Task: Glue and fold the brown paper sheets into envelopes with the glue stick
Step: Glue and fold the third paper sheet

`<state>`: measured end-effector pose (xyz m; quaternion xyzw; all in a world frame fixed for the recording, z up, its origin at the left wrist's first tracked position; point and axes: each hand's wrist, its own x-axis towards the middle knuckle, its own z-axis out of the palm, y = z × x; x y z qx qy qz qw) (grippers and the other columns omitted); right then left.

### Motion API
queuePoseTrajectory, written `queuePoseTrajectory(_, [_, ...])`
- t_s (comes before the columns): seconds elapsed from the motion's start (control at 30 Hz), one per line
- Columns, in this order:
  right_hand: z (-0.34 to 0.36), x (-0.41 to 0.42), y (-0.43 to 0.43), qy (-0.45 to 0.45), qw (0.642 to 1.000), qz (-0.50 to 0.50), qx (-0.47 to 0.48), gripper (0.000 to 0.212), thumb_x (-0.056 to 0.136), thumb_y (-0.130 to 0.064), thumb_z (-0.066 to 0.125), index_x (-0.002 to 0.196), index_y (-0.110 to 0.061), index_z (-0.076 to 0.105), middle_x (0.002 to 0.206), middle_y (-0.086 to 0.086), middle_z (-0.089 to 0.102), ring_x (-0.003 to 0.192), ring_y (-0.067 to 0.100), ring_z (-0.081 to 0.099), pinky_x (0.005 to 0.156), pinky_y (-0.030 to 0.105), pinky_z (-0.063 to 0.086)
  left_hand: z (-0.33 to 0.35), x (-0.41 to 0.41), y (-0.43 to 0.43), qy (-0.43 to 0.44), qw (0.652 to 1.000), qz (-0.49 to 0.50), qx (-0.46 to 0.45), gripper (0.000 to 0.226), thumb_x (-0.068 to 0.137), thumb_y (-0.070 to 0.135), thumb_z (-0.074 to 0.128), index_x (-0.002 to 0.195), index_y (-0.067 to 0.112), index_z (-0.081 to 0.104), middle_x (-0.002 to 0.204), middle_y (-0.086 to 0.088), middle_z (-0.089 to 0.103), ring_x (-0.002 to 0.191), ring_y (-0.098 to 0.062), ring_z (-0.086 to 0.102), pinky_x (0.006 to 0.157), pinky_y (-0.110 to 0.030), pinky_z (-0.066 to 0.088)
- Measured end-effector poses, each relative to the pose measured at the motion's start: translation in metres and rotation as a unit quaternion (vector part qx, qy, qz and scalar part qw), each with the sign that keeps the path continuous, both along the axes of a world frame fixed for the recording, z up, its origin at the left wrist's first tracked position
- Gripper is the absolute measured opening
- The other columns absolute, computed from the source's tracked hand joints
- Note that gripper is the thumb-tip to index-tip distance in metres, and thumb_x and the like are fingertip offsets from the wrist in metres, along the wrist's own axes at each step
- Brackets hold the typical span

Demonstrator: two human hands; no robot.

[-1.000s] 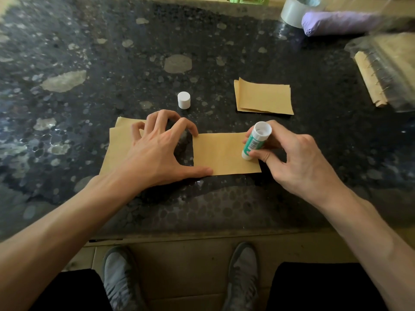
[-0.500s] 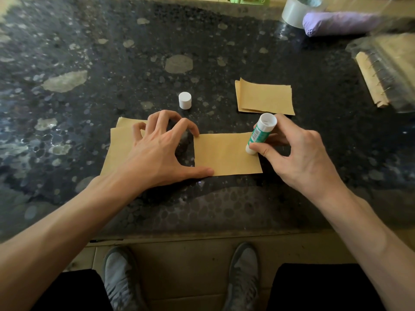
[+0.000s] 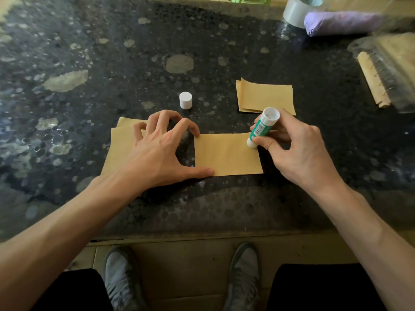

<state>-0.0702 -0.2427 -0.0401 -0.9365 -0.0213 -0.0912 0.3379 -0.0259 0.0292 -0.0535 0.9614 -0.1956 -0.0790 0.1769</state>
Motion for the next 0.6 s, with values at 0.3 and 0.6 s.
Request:
queuePoseTrajectory(0.3, [-0.004, 0.006, 0.002, -0.019, 0.999, -0.019, -0.023, 0.041, 0.091, -0.032, 0.078, 0.125, -0.015, 0.063, 0.122, -0.005, 0.071, 0.103, -0.006, 0.057, 0.077, -0.007, 0.04, 0.0, 0.0, 0.0, 0.0, 1.0, -0.001, 0.001, 0.087, 0.054, 0.098, 0.058, 0.125, 0.049, 0.045, 0.139, 0.012, 0.03, 0.143, -0.016, 0.019, 0.114, -0.046, 0.017])
queuePoseTrajectory(0.6, [-0.005, 0.012, 0.001, -0.033, 0.999, -0.022, -0.031, 0.038, 0.092, -0.03, 0.077, 0.124, -0.014, 0.063, 0.122, -0.002, 0.072, 0.103, -0.006, 0.057, 0.077, -0.005, 0.042, 0.0, 0.0, 0.001, -0.002, 1.0, -0.003, 0.002, 0.086, 0.055, 0.097, 0.059, 0.126, 0.05, 0.044, 0.139, 0.012, 0.03, 0.143, -0.016, 0.02, 0.114, -0.046, 0.018])
